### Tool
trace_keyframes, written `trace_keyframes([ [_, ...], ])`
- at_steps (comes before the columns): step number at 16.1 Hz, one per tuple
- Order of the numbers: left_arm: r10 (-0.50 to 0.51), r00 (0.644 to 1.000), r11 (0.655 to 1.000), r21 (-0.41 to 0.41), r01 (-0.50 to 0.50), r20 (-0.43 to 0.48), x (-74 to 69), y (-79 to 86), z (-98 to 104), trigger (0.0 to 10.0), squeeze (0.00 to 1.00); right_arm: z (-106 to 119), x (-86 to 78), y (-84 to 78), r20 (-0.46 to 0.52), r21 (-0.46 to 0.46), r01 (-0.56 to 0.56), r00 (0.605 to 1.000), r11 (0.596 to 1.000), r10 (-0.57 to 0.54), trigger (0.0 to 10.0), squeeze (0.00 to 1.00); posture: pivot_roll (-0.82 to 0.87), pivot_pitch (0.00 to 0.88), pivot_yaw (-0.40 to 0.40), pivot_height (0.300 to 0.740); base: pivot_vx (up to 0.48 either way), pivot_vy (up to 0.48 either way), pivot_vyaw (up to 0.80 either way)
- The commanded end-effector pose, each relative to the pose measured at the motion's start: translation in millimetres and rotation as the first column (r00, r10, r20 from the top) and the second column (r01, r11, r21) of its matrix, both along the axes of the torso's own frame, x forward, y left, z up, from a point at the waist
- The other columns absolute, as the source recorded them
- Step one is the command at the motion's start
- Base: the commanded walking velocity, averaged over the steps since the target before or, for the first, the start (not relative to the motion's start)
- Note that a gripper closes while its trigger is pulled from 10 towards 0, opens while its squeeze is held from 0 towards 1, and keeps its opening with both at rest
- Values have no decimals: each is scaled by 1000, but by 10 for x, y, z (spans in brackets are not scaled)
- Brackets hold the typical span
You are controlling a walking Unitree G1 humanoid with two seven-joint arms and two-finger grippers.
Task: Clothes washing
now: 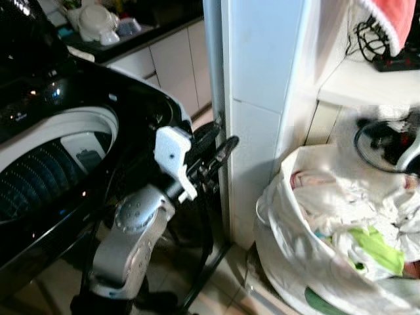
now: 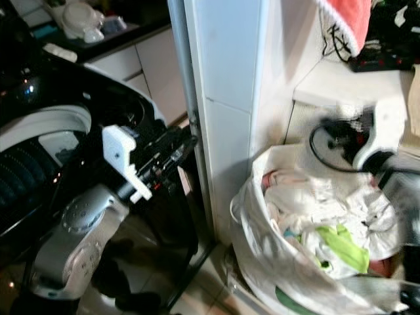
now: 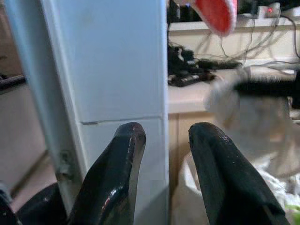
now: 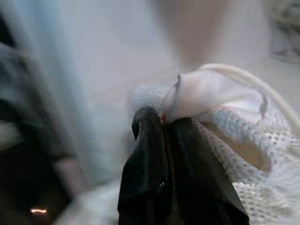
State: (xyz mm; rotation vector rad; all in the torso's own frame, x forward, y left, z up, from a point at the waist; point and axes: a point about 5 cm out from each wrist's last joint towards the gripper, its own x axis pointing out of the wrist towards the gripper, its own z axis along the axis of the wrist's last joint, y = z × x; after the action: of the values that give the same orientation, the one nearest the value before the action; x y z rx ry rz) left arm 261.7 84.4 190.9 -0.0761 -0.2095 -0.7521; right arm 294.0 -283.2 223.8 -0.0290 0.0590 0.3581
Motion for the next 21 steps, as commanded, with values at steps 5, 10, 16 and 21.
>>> trace_keyframes([
  [5,-78,984,995,-43,86,157,52,-56,290,10000,0,752,-402,690,200,119,-573,814,811,546,0,0,-104,0,111,740,0,0,0],
  [10,-236,954,959,-114,259,184,-13,-246,475,10000,1000,1012,-528,1110,295,193,-775,631,602,718,0,0,-98,0,86,740,0,0,0],
  [16,-407,905,813,-402,421,126,-201,-280,544,10000,1000,895,-442,1179,230,233,-746,665,624,710,0,0,-91,0,80,740,0,0,0],
  [21,-341,931,647,-686,333,130,-83,83,681,10000,1000,816,-480,1186,184,220,-745,665,629,724,0,0,-86,0,82,740,0,0,0],
])
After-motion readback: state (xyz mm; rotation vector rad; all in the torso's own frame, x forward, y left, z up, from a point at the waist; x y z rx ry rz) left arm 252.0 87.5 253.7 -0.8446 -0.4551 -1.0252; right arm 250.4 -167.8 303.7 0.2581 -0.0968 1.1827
